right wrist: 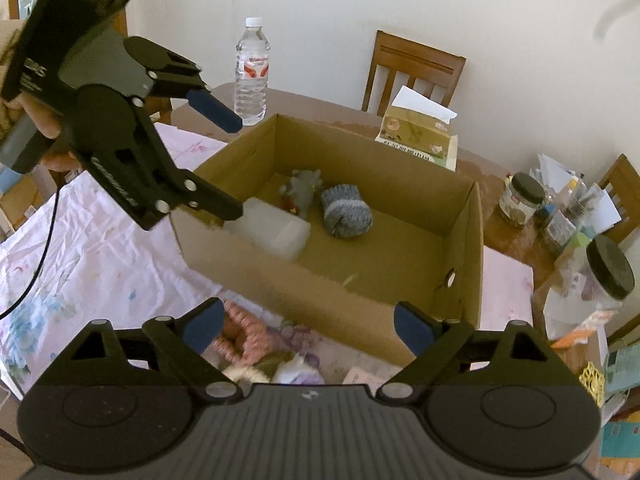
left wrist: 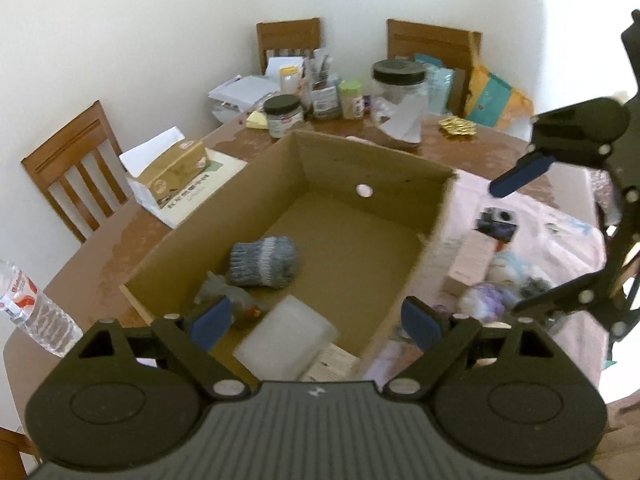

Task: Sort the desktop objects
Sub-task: 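Grasp the brown hair tie with the left tool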

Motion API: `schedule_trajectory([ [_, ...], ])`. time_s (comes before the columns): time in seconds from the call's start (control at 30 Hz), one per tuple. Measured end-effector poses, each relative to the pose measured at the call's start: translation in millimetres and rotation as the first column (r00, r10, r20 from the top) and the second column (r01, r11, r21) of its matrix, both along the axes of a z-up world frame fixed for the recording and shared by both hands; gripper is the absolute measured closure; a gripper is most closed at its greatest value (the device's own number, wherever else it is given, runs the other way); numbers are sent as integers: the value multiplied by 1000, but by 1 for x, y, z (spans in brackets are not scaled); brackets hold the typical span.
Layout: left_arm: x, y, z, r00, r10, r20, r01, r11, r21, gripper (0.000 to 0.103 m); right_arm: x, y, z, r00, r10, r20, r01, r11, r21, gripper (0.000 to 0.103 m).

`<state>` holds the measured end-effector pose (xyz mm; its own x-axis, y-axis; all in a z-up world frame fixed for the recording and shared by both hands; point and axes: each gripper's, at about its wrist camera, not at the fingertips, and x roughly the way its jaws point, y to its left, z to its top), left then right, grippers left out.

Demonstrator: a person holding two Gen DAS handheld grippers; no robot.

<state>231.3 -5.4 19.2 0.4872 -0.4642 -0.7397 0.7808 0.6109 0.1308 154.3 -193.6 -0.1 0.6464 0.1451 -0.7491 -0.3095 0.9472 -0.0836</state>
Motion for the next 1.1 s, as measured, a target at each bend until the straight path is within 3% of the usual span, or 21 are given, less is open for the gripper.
schedule_trajectory([
  [0.33, -49, 2, -13, 998, -15, -59, 13, 999, -46, 11, -40, 10, -18, 999, -39, -9, 39, 999, -14, 9],
  [0.77, -90, -6, -58, 996, -45, -82, 45, 999, -10, 14, -69, 19, -43, 993, -110, -36, 110, 994, -4, 9],
  [1.1, -89, -15, -82, 988, -53, -148, 53, 999, -1, 38, -81, 19, -52, 990, -133, -52, 133, 991, -4, 9],
])
